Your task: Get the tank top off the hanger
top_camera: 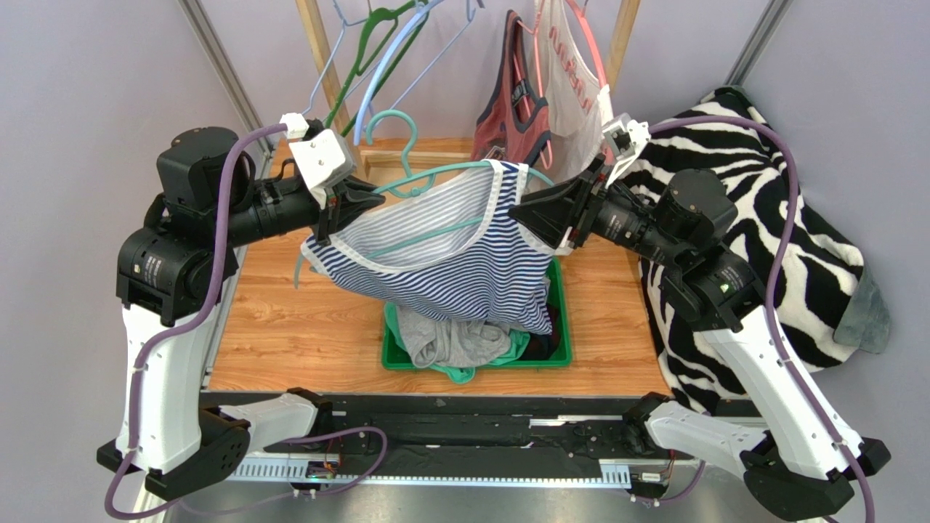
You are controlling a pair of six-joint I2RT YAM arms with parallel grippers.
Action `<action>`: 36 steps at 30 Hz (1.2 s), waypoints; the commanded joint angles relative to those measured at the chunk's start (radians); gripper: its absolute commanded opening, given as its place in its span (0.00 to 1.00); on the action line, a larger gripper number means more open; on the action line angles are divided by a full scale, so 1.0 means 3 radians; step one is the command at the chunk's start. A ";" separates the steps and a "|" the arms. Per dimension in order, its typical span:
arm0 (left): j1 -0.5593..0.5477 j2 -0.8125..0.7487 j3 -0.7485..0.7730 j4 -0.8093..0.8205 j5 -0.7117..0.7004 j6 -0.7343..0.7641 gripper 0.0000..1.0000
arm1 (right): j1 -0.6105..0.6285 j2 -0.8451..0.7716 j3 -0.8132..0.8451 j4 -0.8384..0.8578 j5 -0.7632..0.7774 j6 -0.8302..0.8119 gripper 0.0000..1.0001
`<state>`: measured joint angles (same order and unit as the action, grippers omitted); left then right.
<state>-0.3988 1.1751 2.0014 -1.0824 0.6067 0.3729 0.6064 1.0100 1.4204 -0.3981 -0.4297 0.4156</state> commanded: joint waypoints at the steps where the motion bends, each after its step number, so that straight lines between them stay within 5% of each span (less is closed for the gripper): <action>1: -0.0005 -0.0046 0.0063 0.0095 0.0043 0.0061 0.00 | 0.0009 -0.0012 0.0046 0.0304 -0.0102 0.0133 0.47; 6: -0.0005 -0.0041 0.0058 0.0090 0.0053 0.0071 0.00 | 0.0009 0.0034 0.0056 0.0381 -0.0153 0.0195 0.27; 16: -0.0005 -0.0051 0.0058 0.0085 0.0059 0.0076 0.00 | 0.0004 0.0116 0.0097 0.0504 -0.0189 0.0256 0.11; 18: -0.0010 -0.0057 0.0053 0.0085 0.0054 0.0081 0.00 | 0.0004 0.0105 0.0148 0.0351 -0.0143 0.0175 0.21; 20: -0.0005 -0.0067 0.0047 0.0075 0.0048 0.0092 0.00 | 0.0009 0.0055 0.0159 0.0193 -0.0097 0.0113 0.47; 23: -0.0005 -0.0077 0.0042 0.0065 0.0038 0.0107 0.00 | 0.0009 -0.0114 0.0052 0.0075 -0.0035 -0.0004 0.58; 36: -0.0005 -0.0087 0.0068 0.0060 0.0054 0.0097 0.00 | 0.0009 -0.0319 -0.0276 -0.0125 -0.0091 -0.0122 0.56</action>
<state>-0.3996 1.1687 2.0014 -1.0889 0.6044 0.3916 0.6067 0.9024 1.3563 -0.4183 -0.4549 0.3943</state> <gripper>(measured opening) 0.170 0.572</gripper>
